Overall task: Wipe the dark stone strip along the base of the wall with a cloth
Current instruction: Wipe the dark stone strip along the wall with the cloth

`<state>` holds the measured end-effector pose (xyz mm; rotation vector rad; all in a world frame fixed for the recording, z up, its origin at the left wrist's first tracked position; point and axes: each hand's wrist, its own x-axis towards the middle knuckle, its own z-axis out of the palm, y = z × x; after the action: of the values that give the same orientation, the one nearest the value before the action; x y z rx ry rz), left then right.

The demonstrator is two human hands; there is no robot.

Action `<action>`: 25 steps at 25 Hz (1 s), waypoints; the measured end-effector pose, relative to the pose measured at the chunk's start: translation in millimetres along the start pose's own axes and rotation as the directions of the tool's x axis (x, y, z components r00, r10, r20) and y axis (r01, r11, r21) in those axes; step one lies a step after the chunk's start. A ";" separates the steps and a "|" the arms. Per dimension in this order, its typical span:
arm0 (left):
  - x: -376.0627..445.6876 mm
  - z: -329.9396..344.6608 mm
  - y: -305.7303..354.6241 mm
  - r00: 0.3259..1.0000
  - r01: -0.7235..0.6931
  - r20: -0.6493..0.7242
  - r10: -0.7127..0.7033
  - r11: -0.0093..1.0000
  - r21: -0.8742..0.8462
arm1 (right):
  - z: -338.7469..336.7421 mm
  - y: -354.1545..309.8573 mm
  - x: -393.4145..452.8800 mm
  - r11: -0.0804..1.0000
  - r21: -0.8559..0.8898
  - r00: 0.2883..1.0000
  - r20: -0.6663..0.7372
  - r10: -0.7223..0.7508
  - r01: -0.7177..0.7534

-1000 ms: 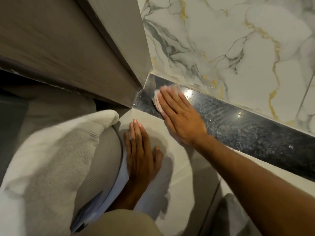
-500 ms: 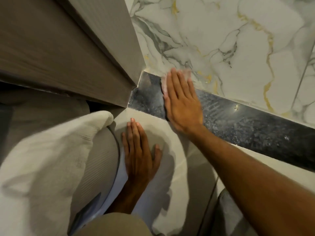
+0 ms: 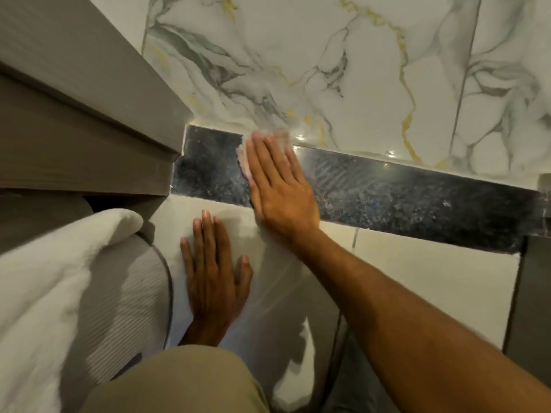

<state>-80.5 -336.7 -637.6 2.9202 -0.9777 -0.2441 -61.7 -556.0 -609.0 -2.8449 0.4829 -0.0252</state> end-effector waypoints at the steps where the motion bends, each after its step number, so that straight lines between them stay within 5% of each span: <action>1: -0.4 -2.0 0.6 0.999 -0.042 0.000 0.042 0.999 -0.003 | 3.3 -1.3 -10.5 0.998 0.024 0.998 0.024 -0.055 0.054; 5: 5.8 -11.4 10.2 0.996 -0.084 0.004 0.084 0.996 -0.035 | -17.3 33.0 -113.6 0.994 0.034 0.988 0.111 -0.107 0.103; 10: 16.7 2.0 33.6 0.996 -0.086 -0.029 0.085 0.995 -0.048 | -12.4 53.4 -33.5 0.933 -0.028 0.932 -0.059 0.357 -0.359; 13: 15.8 5.2 36.5 0.997 -0.069 -0.031 0.069 0.997 -0.024 | 2.9 19.7 -43.8 0.999 0.012 0.998 -0.024 0.050 -0.050; 15: 16.0 -0.2 39.0 0.996 -0.089 -0.026 0.089 0.996 -0.026 | -9.3 21.2 -112.8 0.999 0.041 0.997 0.079 -0.003 -0.001; 18: 19.3 -5.4 51.3 0.992 -0.129 -0.019 0.128 0.990 -0.064 | -32.5 75.8 -152.2 0.938 -0.063 0.929 0.130 0.347 -0.342; 21: 21.5 1.5 65.7 0.986 -0.162 -0.035 0.160 0.985 -0.060 | -27.1 91.3 -71.8 0.799 -0.043 0.800 -0.052 0.598 -0.600; 25: 21.0 9.2 69.5 0.982 -0.183 -0.041 0.182 0.983 -0.015 | -3.4 35.4 -51.1 0.982 0.009 0.980 -0.049 0.190 -0.190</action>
<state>-106.8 -404.8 -642.6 2.7835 -1.2206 -0.1840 -121.6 -572.5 -613.4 -2.7866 0.7626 -0.0616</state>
